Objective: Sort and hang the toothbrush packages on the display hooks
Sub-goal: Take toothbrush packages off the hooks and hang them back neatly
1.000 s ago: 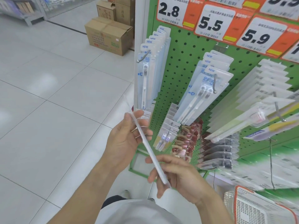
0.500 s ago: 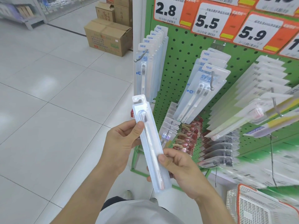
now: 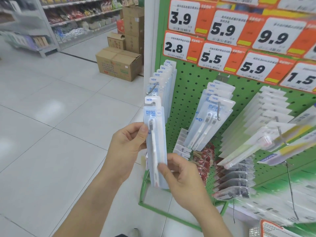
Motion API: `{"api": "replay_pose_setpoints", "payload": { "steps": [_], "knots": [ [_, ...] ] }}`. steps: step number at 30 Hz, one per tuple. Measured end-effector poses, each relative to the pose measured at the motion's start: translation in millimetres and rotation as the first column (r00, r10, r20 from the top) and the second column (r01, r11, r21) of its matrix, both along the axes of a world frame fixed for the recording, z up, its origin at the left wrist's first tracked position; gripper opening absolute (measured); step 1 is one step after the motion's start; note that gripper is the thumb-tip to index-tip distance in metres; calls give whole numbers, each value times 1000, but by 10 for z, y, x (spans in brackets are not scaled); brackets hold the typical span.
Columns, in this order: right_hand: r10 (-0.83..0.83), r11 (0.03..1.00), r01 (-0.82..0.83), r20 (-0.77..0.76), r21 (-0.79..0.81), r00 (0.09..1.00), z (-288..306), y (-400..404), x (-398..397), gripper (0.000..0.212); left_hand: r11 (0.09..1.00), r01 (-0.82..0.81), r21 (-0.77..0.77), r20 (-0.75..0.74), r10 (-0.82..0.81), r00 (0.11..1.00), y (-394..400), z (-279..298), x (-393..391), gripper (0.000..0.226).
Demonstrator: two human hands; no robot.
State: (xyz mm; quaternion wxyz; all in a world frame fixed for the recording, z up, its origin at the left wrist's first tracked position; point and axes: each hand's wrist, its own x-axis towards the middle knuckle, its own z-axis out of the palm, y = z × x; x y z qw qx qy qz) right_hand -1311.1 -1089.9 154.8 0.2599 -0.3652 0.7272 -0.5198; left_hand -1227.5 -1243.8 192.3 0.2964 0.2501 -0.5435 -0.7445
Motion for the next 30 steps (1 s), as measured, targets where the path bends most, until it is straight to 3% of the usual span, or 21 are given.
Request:
{"api": "replay_pose_setpoints", "payload": {
  "steps": [6, 12, 17, 21, 24, 29, 30],
  "knots": [
    [-145, 987, 140, -60, -78, 988, 34, -166, 90, 10, 995, 2, -95, 7, -1, 1000, -62, 145, -120, 33],
    [-171, 983, 163, -96, -79, 981, 44, -227, 64, 10, 993, -2, -117, -13, 1, 1000, -122, 156, -108, 34],
    [-197, 980, 188, -187, -63, 963, 48, -268, 67, 11, 973, -63, -223, -39, 56, 998, -172, 213, -114, 21],
    [-179, 984, 178, -282, -31, 943, 60, -319, 46, 12, 934, -168, -315, -91, 146, 985, -254, 316, -157, 26],
    [-167, 984, 180, -308, 14, 937, 58, -385, 22, 16, 906, -144, -398, -71, 126, 989, -312, 382, -206, 26],
    [-8, 980, 90, -413, 180, 911, 135, -473, -118, 19, 883, -108, -457, -19, 111, 994, -441, 340, -267, 17],
    [-1, 974, 100, -434, 206, 901, 184, -477, -170, 27, 887, -101, -451, -14, 106, 994, -465, 333, -273, 16]
  ]
}}
